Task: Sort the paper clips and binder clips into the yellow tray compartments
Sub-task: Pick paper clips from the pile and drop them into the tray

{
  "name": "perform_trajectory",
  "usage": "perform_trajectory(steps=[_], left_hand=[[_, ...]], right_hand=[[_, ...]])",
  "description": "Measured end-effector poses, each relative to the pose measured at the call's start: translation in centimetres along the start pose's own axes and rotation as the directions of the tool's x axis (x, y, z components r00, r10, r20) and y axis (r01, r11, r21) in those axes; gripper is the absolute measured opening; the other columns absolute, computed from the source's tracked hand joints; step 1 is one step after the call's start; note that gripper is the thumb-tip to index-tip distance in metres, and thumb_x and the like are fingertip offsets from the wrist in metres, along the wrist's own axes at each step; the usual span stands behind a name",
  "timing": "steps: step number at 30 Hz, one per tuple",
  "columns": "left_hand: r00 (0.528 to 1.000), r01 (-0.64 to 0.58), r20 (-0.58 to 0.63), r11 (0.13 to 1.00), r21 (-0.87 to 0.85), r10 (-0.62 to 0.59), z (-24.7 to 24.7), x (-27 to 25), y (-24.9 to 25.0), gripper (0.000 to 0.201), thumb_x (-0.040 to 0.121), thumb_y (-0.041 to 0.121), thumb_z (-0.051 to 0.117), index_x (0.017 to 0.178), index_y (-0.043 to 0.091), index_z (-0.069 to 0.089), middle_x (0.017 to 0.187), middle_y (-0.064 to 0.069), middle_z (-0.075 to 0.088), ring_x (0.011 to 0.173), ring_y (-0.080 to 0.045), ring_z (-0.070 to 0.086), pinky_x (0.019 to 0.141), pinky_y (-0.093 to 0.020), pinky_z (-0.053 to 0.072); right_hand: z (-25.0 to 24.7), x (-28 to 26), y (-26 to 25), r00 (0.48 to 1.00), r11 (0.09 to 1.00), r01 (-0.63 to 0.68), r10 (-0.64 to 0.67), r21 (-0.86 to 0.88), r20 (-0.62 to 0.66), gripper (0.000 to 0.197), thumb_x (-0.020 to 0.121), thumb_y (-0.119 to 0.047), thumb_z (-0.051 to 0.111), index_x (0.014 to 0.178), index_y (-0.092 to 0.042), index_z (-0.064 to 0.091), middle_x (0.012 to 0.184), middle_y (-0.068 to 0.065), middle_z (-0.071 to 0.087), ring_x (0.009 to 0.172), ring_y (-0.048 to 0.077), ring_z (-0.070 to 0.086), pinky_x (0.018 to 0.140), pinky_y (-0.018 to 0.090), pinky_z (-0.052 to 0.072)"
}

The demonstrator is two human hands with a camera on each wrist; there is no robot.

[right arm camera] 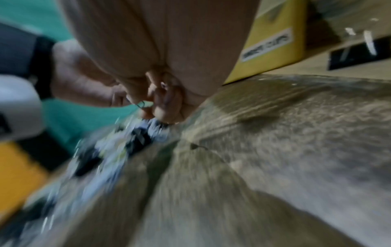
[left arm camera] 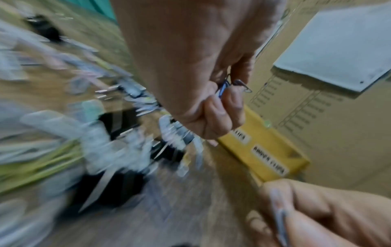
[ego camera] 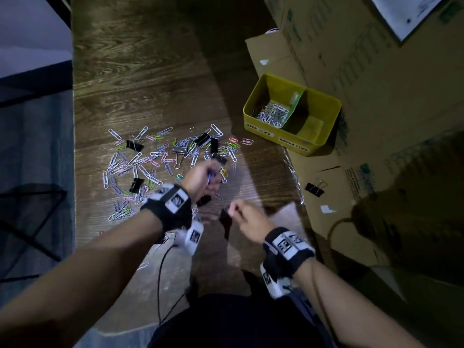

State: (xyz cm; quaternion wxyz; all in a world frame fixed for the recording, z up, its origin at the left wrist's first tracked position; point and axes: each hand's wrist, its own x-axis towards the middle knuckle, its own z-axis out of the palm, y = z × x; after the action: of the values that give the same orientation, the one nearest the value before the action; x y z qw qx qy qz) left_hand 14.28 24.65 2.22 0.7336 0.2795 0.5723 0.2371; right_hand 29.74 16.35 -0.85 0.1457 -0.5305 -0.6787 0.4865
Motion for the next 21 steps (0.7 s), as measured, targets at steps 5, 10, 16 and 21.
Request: perform_trajectory(steps=[5, 10, 16, 21], left_hand=[[0.983, -0.179, -0.027, 0.978, 0.104, 0.183, 4.9, 5.6, 9.3, 0.021, 0.088, 0.012, 0.039, 0.067, 0.015, 0.042, 0.045, 0.003, 0.037, 0.035, -0.01, 0.029, 0.038, -0.013, 0.018], [0.944, -0.27, -0.062, 0.869, 0.415, 0.323, 8.5, 11.0, 13.8, 0.018, 0.087, 0.011, 0.052, 0.069, 0.012, 0.057, 0.065, -0.009, 0.057, 0.053, -0.023, 0.059, 0.046, -0.027, 0.051], [0.953, -0.217, 0.008, 0.664, 0.715, 0.303, 8.8, 13.9, 13.5, 0.028, 0.091, 0.018, 0.052, 0.116, 0.01, 0.064, 0.108, -0.01, 0.065, 0.099, -0.024, 0.061, 0.08, -0.025, 0.044], [0.92, -0.307, -0.067, 0.818, 0.486, 0.385, 7.1, 12.3, 13.0, 0.019, 0.085, 0.008, 0.056, 0.082, 0.02, 0.07, 0.089, -0.008, 0.069, 0.083, -0.022, 0.062, 0.076, -0.031, 0.048]], right_hand=[[-7.6, 3.5, -1.6, 0.924, 0.885, 0.108, 0.079, 0.453, -0.375, 0.022, 0.087, -0.011, 0.061, 0.09, -0.032, 0.058, 0.076, -0.009, 0.057, 0.069, 0.009, 0.051, 0.067, 0.024, 0.041], [-15.3, 8.8, -1.9, 0.787, 0.875, 0.055, 0.258, 0.48, -0.56, 0.018, 0.09, -0.015, 0.056, 0.105, -0.021, 0.065, 0.1, -0.006, 0.065, 0.094, 0.011, 0.061, 0.078, 0.027, 0.049], [-20.6, 15.0, -1.0, 0.736, 0.815, -0.158, 0.474, 0.558, -0.484, 0.021, 0.091, -0.007, 0.051, 0.108, -0.01, 0.063, 0.081, -0.002, 0.061, 0.06, 0.011, 0.055, 0.055, 0.023, 0.048], [-20.4, 17.0, -1.3, 0.852, 0.896, -0.341, 0.422, 0.283, -0.311, 0.027, 0.095, -0.014, 0.04, 0.103, -0.014, 0.066, 0.113, 0.009, 0.064, 0.11, 0.027, 0.058, 0.099, 0.04, 0.045]])
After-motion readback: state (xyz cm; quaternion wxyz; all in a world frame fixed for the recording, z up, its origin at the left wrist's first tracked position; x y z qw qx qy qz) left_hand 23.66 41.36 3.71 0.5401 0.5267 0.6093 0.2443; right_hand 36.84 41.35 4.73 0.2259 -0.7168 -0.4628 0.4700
